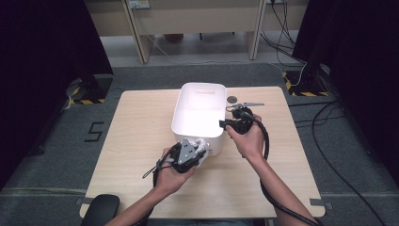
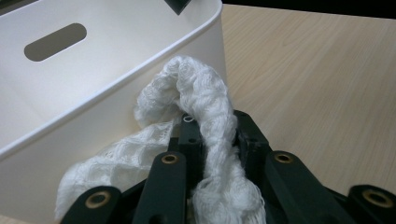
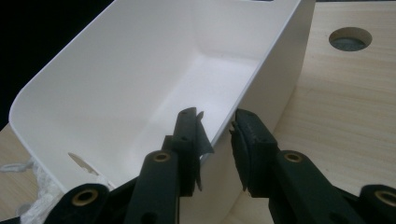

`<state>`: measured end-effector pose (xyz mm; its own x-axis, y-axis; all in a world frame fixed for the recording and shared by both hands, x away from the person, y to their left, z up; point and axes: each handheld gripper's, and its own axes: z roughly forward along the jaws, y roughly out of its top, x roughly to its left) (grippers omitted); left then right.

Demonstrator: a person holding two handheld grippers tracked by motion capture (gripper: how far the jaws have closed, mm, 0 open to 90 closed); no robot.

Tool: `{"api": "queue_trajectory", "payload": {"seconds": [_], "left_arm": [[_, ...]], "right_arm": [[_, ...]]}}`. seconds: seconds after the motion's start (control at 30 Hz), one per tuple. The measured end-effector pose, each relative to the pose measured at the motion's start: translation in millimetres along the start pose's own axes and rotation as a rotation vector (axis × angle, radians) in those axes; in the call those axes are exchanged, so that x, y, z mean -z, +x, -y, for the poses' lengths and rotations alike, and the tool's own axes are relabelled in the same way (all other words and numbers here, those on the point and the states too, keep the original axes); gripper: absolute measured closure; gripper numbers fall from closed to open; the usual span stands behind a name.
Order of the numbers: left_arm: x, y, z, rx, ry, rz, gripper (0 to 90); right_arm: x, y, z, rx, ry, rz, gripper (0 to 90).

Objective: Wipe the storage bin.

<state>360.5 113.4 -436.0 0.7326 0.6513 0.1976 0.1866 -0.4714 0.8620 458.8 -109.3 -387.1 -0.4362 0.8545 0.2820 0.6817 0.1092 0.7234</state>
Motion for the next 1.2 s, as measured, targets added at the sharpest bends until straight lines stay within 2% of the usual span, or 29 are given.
{"api": "queue_trajectory", "payload": {"seconds": [0.13,0.43,0.63,1.2], "left_arm": [[3.1,-0.9,-3.2,0.0,-0.014,-0.007,75.7],[-5.2,-0.7,-7.7,-0.009,0.015,0.011,75.7],[-12.1,-5.3,-11.5,-0.025,0.029,0.028,75.6],[-25.5,-8.0,-2.1,-0.03,0.07,0.034,75.6]], "right_arm": [[0.0,0.3,0.0,0.001,0.001,0.0,71.4],[-0.2,-0.2,-0.1,0.003,0.0,0.0,71.4],[0.2,-0.6,0.2,0.004,0.0,0.0,71.4],[0.2,-0.4,-0.1,-0.004,0.003,-0.004,71.4]]}}
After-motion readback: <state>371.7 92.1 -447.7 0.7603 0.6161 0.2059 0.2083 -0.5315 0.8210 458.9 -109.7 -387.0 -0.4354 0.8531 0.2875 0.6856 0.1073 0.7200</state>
